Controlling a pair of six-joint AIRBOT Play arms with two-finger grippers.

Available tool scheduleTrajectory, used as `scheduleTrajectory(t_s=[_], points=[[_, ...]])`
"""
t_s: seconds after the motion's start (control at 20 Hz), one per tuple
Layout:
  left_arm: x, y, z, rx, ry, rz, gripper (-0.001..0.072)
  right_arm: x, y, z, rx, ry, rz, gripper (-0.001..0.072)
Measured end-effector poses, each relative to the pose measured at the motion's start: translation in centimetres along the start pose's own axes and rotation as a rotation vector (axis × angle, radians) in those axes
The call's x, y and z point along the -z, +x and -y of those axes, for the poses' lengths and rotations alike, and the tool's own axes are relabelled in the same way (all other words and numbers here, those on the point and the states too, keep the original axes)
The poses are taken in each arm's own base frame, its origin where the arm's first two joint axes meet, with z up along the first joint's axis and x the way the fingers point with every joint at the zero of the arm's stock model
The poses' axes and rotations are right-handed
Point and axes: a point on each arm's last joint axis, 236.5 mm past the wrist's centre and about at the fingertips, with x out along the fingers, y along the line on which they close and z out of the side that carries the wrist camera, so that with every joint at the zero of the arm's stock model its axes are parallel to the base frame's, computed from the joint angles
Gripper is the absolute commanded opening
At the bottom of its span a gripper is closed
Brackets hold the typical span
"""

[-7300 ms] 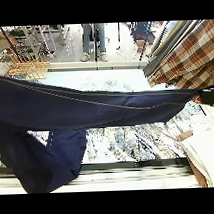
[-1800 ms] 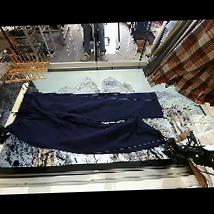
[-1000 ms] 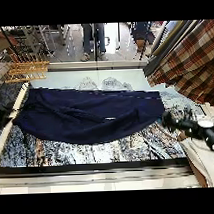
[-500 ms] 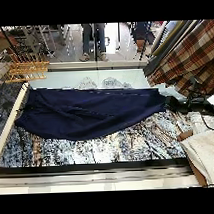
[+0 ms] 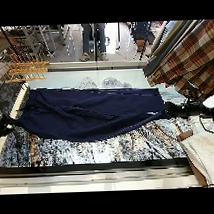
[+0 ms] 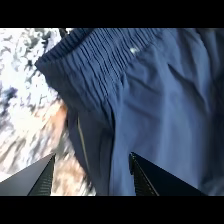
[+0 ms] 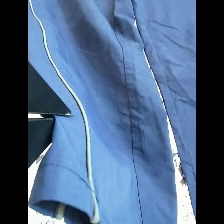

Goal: Fold the clothes and pants, and hang the long-sleeved shirts on hangers.

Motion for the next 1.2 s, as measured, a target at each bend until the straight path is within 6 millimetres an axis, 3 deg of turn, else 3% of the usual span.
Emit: scheduleTrajectory(t_s=[0.35, 0.4, 0.45, 0.5, 0.65, 0.8, 0.9, 1.0, 1.05, 1.1, 1.2], points=[[-1.0, 4.6, 0.7, -0.023, -0.047, 0.064, 0.0494, -0.9, 0.0, 0.3, 0.012, -0.006, 0.038, 0.0011], [-1.1, 5.1, 0.8, -0.022, -0.062, 0.071, 0.0391, -1.0, 0.0, 0.3, 0.013, -0.005, 0.041, 0.0011], [-1.2, 5.6, 0.9, -0.022, -0.081, 0.078, 0.0153, -1.0, 0.0, 0.3, 0.013, -0.006, 0.044, 0.0011], [-1.3, 6.0, 0.8, -0.023, -0.096, 0.082, 0.0008, -1.1, 0.0, 0.3, 0.013, -0.006, 0.047, 0.001], [-1.7, 6.5, 1.6, 0.006, -0.125, 0.094, 0.0007, -1.2, 0.0, 0.3, 0.014, 0.007, 0.051, 0.0008], [-4.8, 3.1, 5.0, 0.113, -0.084, 0.157, 0.0006, -3.1, 0.4, -0.6, -0.03, 0.105, 0.121, 0.0007], [-7.9, -1.5, 7.5, 0.173, -0.031, 0.225, 0.0006, -6.4, -0.6, -2.9, -0.116, 0.136, 0.221, 0.0008], [-10.5, -6.8, 9.8, 0.222, 0.031, 0.294, 0.0007, -9.8, -3.4, -6.3, -0.202, 0.029, 0.316, 0.0008], [-11.4, -9.3, 10.4, 0.225, 0.068, 0.323, 0.0007, -10.4, -4.6, -7.4, -0.217, -0.039, 0.331, 0.0008], [-11.9, -11.4, 10.3, 0.199, 0.113, 0.339, 0.0008, -10.1, -5.2, -8.1, -0.219, -0.098, 0.315, 0.0008], [-11.4, -13.3, 8.1, 0.091, 0.187, 0.309, 0.0009, -7.0, -4.2, -7.7, -0.187, -0.176, 0.182, 0.0008]])
